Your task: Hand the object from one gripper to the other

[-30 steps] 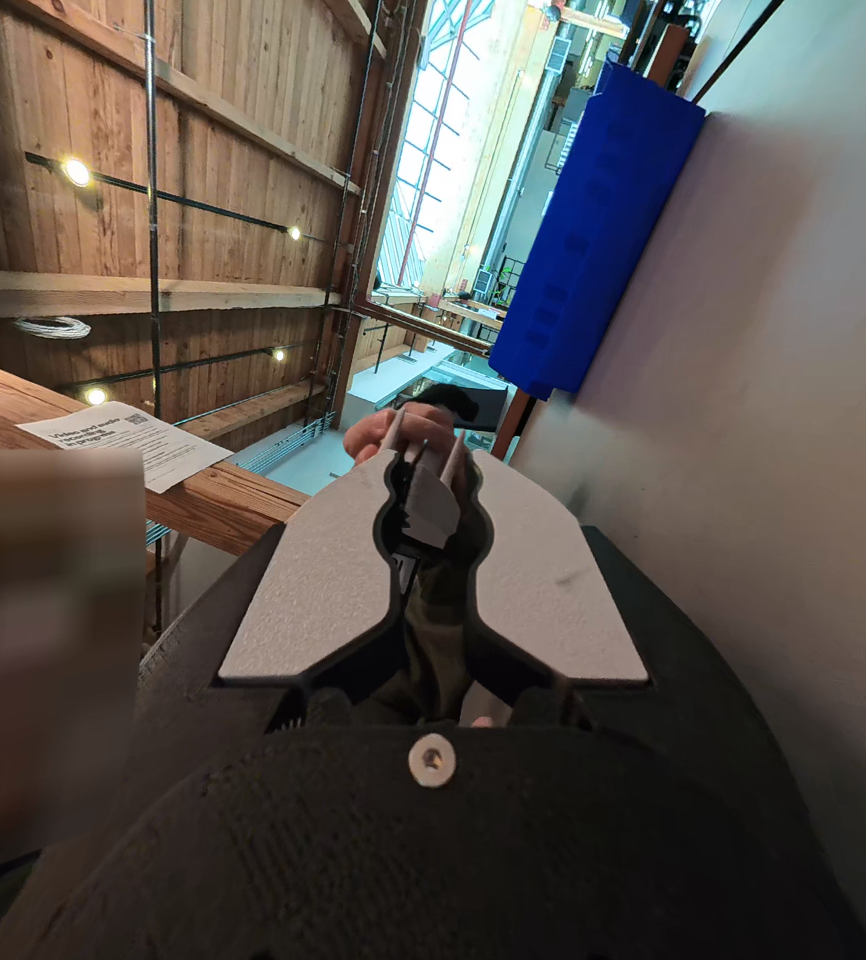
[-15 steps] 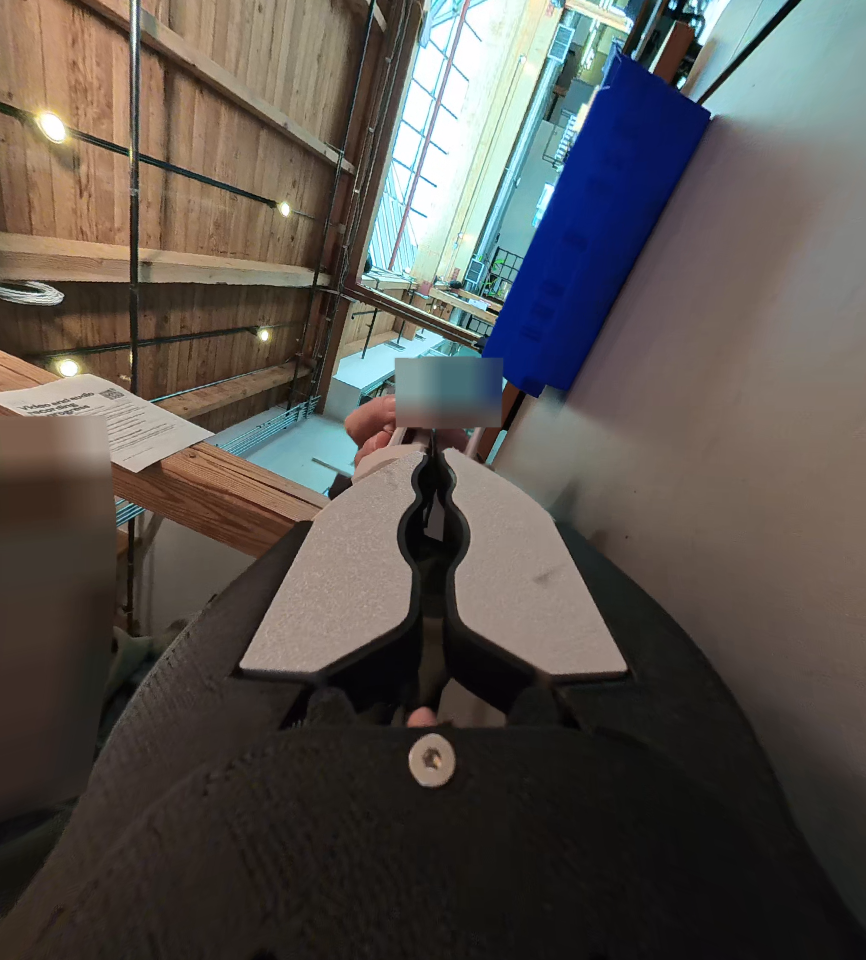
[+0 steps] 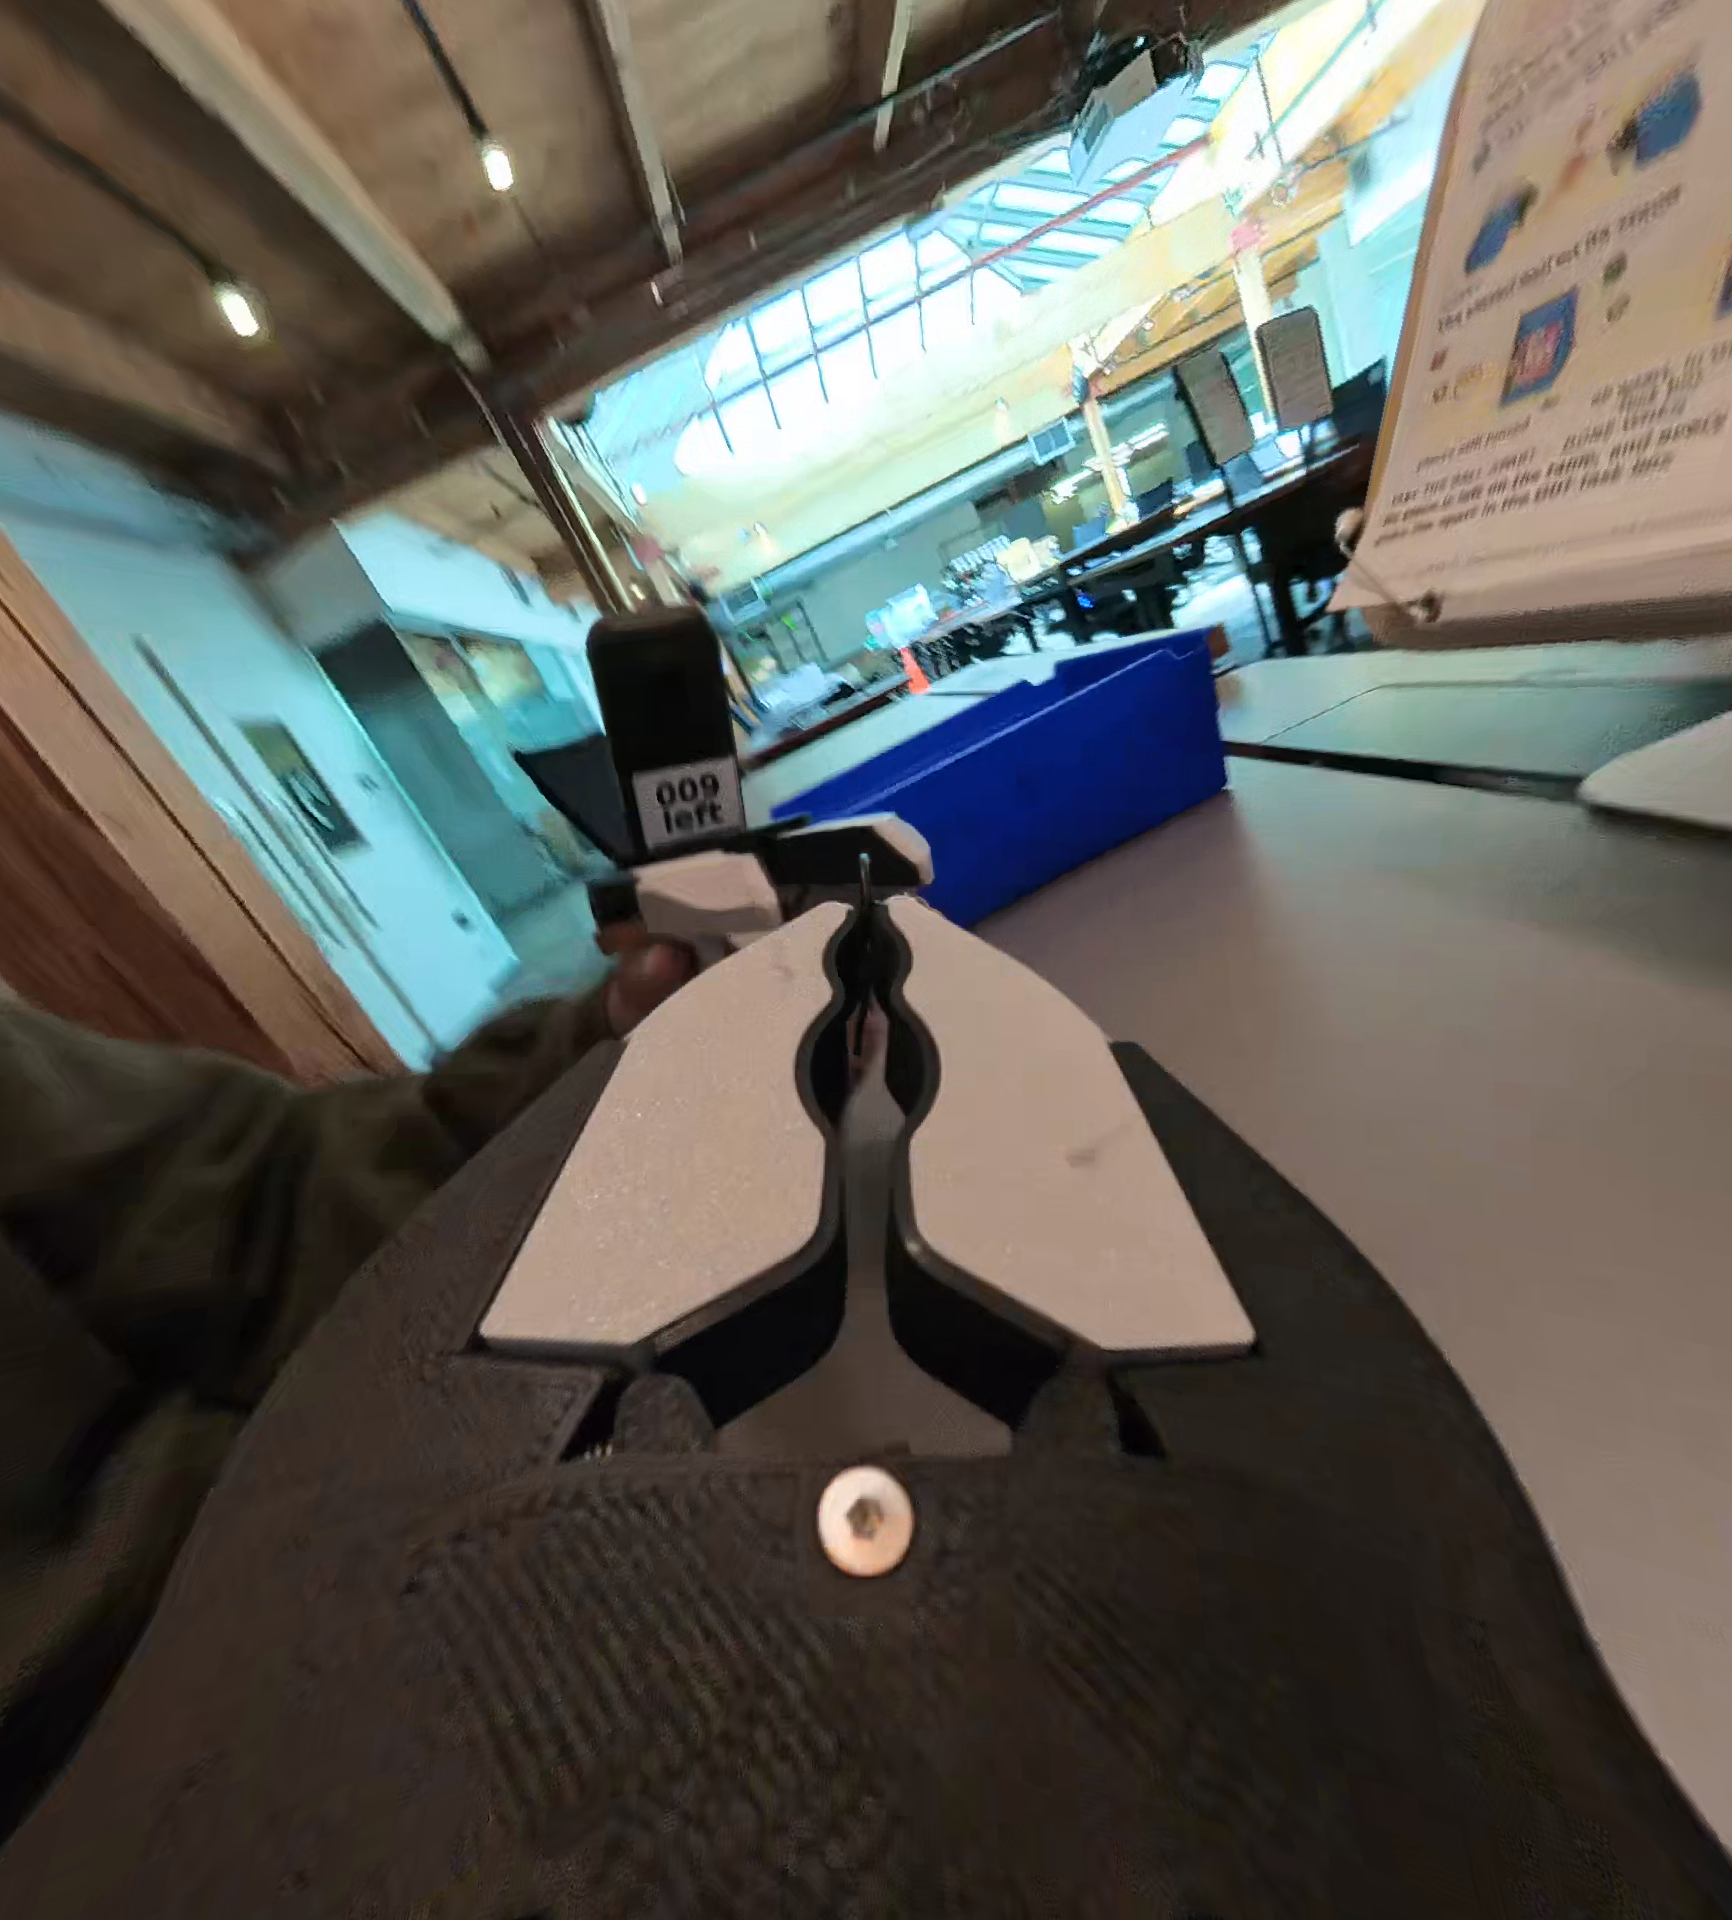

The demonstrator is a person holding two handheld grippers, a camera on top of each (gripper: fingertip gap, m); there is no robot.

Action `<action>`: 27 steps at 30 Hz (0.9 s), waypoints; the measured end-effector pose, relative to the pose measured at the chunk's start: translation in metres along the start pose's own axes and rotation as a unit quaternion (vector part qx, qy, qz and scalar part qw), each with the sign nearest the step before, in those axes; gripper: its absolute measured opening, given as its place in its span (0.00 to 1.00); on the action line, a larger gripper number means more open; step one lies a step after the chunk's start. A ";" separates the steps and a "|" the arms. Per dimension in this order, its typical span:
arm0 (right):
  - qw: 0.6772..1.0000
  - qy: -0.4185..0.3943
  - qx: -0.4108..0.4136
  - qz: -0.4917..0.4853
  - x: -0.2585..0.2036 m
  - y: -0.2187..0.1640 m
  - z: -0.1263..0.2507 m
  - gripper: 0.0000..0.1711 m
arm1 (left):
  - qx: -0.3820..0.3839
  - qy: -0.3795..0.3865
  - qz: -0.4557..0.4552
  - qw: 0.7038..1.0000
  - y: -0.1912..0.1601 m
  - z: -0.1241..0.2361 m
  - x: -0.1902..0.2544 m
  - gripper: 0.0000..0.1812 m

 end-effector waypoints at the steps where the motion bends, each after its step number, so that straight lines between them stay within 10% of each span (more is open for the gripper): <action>1: 0.999 -0.009 -0.015 0.044 -0.003 -0.001 -0.001 0.00 | -0.001 -0.015 0.011 1.000 0.000 0.001 0.002 0.13; 7: 0.979 -0.022 -0.064 0.190 -0.014 -0.010 -0.005 0.00 | -0.042 -0.005 -0.054 0.998 -0.008 0.001 0.005 0.07; 27: 0.957 -0.037 -0.153 0.244 -0.011 -0.035 -0.012 0.00 | -0.094 -0.020 -0.082 0.992 -0.019 0.004 0.008 0.05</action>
Point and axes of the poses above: each gripper's, where its closed fingertips meet, z back along the fingers, y out of its top, x = y × z across the jaws, the point moved 3 cm from there along z, back along the fingers
